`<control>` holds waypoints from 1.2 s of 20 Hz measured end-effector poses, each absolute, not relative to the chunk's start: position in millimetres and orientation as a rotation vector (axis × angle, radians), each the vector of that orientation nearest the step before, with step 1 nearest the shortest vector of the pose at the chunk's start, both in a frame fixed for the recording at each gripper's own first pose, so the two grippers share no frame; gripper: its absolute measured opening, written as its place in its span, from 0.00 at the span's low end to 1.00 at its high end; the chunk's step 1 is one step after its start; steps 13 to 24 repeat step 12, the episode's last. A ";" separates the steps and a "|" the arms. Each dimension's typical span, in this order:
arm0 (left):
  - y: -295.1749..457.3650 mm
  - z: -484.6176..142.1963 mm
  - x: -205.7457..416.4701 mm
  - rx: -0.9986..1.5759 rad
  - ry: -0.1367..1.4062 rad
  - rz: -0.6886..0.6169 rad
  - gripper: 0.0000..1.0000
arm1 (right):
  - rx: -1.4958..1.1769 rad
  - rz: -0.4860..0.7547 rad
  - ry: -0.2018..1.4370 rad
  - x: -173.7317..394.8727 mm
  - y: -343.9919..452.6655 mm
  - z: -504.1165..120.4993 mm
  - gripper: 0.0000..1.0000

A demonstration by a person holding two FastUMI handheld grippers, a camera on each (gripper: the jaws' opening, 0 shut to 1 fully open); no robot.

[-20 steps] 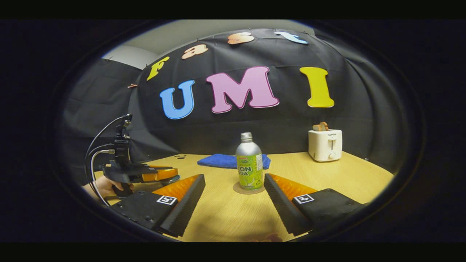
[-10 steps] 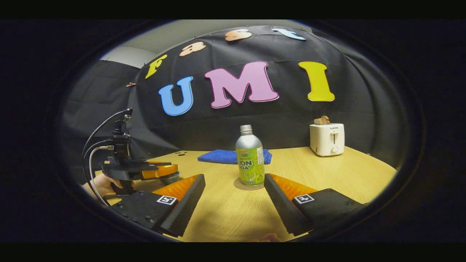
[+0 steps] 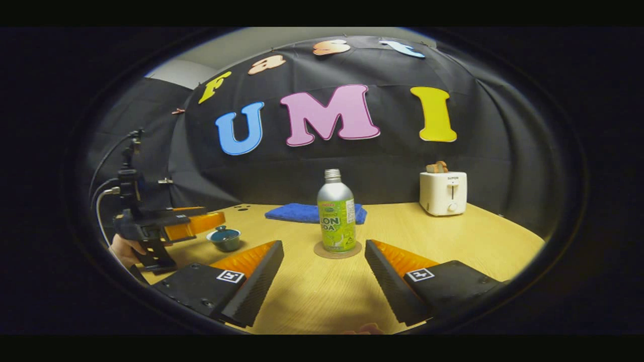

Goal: Open the teacup lid with one hand, grasp the water bottle and pour water into the teacup with the other hand; after pouring, place the water bottle on the coaster and then close the teacup lid.

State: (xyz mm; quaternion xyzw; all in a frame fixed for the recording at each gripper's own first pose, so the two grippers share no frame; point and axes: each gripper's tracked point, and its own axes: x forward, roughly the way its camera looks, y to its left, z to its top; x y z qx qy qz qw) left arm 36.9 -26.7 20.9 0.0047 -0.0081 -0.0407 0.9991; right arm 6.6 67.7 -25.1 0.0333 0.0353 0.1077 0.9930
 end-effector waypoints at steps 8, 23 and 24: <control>-45.7 18.4 27.5 -0.070 -0.073 -0.129 0.95 | 0.015 0.153 0.060 23.8 66.8 -25.1 1.00; -47.6 10.9 29.1 -0.067 -0.055 -0.112 0.95 | 0.020 0.157 0.045 24.8 69.8 -22.8 1.00; -47.6 10.9 29.1 -0.067 -0.055 -0.112 0.95 | 0.020 0.157 0.045 24.8 69.8 -22.8 1.00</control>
